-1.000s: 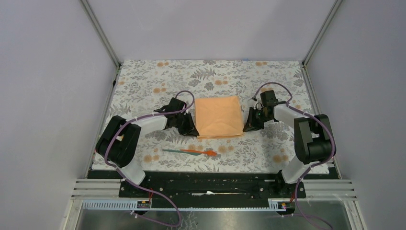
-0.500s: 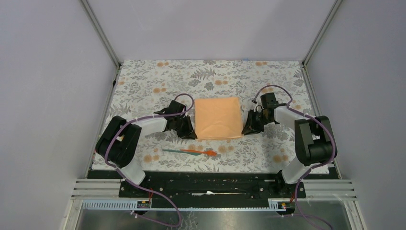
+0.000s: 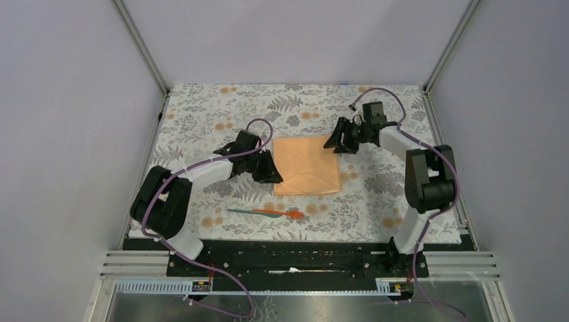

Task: Fold the napkin into a case and place the utensils inside
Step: Smooth out the square-folded napkin at the center of the board.

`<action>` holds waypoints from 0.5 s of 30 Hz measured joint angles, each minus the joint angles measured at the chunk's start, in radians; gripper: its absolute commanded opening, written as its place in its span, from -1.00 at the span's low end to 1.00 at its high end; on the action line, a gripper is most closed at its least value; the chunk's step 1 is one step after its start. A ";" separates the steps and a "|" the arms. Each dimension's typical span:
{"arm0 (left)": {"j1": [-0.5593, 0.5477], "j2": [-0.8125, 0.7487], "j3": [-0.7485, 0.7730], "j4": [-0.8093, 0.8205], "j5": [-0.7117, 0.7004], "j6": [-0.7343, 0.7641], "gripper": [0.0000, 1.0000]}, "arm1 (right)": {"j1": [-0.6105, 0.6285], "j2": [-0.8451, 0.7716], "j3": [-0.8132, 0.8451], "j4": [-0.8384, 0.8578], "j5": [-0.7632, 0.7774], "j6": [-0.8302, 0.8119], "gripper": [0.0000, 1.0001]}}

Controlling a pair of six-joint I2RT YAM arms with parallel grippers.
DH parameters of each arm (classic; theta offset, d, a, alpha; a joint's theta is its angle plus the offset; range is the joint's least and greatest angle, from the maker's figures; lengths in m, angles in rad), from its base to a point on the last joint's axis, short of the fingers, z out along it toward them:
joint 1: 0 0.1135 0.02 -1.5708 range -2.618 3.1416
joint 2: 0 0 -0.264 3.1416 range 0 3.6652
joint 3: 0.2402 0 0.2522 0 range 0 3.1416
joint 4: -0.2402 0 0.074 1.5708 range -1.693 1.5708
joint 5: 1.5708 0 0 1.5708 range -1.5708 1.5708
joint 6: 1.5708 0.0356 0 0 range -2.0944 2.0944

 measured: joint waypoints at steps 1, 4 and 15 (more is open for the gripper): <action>-0.002 0.020 0.000 0.019 0.008 -0.007 -0.65 | 0.000 0.046 0.021 0.038 -0.023 0.019 0.25; -0.005 0.079 -0.001 0.043 0.014 -0.013 -0.68 | 0.000 0.181 0.074 0.110 -0.065 0.066 0.25; -0.005 0.135 -0.072 0.109 0.008 -0.008 -0.66 | -0.060 0.428 0.269 0.200 -0.126 0.116 0.27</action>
